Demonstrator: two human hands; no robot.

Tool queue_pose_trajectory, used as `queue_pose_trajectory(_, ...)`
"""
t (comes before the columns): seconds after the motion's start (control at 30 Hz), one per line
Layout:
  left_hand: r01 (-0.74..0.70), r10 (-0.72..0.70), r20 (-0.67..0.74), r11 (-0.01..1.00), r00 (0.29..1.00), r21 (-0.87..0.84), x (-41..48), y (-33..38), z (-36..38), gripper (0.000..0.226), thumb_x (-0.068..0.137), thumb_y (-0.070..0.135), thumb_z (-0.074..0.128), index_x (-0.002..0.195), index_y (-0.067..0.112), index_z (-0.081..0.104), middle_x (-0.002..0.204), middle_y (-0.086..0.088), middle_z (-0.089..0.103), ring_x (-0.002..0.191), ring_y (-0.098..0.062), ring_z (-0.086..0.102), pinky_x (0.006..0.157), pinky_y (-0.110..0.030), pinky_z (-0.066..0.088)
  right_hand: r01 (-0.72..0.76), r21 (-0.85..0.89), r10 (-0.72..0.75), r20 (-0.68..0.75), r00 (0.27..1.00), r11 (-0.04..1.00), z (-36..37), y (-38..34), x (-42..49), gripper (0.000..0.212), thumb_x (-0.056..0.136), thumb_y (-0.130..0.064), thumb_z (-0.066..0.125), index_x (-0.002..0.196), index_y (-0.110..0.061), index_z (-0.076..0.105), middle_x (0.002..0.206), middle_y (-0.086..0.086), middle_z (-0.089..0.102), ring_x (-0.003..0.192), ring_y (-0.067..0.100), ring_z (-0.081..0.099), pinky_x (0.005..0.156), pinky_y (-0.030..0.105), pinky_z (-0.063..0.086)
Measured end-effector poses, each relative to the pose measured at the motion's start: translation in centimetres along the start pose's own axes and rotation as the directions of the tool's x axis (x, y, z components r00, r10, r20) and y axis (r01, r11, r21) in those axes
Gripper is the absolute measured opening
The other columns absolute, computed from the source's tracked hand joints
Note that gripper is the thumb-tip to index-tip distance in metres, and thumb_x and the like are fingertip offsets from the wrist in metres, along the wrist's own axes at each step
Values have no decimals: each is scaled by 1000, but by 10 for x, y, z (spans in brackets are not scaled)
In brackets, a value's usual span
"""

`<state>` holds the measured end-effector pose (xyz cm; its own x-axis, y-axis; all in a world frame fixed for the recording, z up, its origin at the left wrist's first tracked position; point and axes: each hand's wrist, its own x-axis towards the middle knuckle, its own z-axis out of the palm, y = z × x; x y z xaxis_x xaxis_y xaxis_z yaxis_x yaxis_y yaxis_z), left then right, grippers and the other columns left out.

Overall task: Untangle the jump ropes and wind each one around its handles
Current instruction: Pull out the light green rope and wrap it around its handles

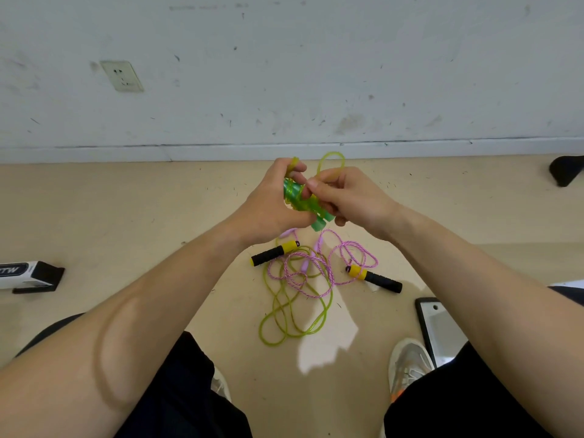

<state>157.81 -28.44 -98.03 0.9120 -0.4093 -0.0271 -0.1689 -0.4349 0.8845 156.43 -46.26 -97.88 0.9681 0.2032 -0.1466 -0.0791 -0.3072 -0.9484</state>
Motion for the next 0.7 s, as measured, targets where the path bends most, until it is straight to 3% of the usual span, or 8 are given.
queue_pose_trajectory(0.07, 17, -18, -25, 1000, 1000, -25, 0, 3, 0, 63, 83, 10, 78, 134, 20, 43, 125, 2, 53, 95, -3, 59, 75, -6, 46, 42, -135, -60, -126, 990, 990, 7, 2, 1, 27, 101, -30, 55, 84, -17, 71, 59, -4, 48, 51, 7, 38, 51, 25, 34)
queue_pose_trajectory(0.13, 59, -65, -44, 992, 997, -116, 1, 6, -1, 49, 90, 12, 69, 133, 22, 46, 127, 2, 54, 88, -5, 61, 82, -16, 54, 68, -222, -117, -217, 969, 973, 9, 3, 2, 26, 100, -31, 55, 85, -19, 73, 66, 0, 51, 52, 6, 38, 53, 27, 35)
queue_pose_trajectory(0.2, 116, -129, -60, 976, 990, -182, 3, 7, -1, 31, 98, 19, 58, 128, 23, 51, 126, 3, 58, 97, -12, 64, 88, -32, 58, 94, -316, -179, -252, 951, 944, 7, 1, 3, 27, 100, -31, 56, 82, -21, 74, 67, 0, 55, 53, 7, 39, 56, 29, 38)
queue_pose_trajectory(0.27, 138, -162, -90, 965, 983, -223, 4, 7, 1, 20, 105, 24, 45, 121, 23, 57, 120, 3, 64, 105, -17, 65, 91, -37, 57, 101, -336, -197, -267, 943, 937, 7, 1, 3, 25, 98, -30, 59, 78, -24, 74, 67, -7, 61, 56, 8, 45, 60, 34, 47)
queue_pose_trajectory(0.37, 111, -150, -162, 967, 975, -228, 7, 4, 1, 27, 109, 23, 36, 114, 22, 63, 110, 6, 71, 106, -14, 65, 90, -35, 54, 93, -278, -169, -265, 949, 956, 6, 3, 4, 20, 96, -29, 63, 78, -31, 73, 62, -19, 60, 59, 3, 51, 67, 40, 54)
queue_pose_trajectory(0.47, 79, -117, -149, 967, 982, -242, 8, 2, -4, 26, 108, 20, 41, 112, 22, 67, 107, 9, 75, 111, -15, 65, 92, -33, 53, 141, -233, -203, -271, 941, 962, 6, 2, 3, 14, 95, -26, 66, 88, -35, 75, 63, -23, 64, 61, 1, 54, 67, 40, 53)
queue_pose_trajectory(0.57, 86, -129, -100, 931, 987, -355, 7, 1, -6, 24, 105, 14, 48, 114, 13, 70, 117, 4, 73, 111, -10, 67, 93, -29, 55, 147, -187, -203, -325, 924, 971, 4, 3, 5, 12, 92, -26, 70, 102, -31, 74, 63, -11, 61, 64, 11, 56, 70, 46, 54)
queue_pose_trajectory(0.7, 102, -161, -84, 873, 983, -476, 6, 3, -7, 23, 103, 9, 51, 118, 1, 68, 129, -1, 66, 110, -10, 69, 82, -22, 57, 100, -216, -181, -394, 901, 971, 4, 4, 8, 33, 94, -25, 67, 123, -10, 67, 72, 0, 67, 68, 18, 61, 74, 41, 54)
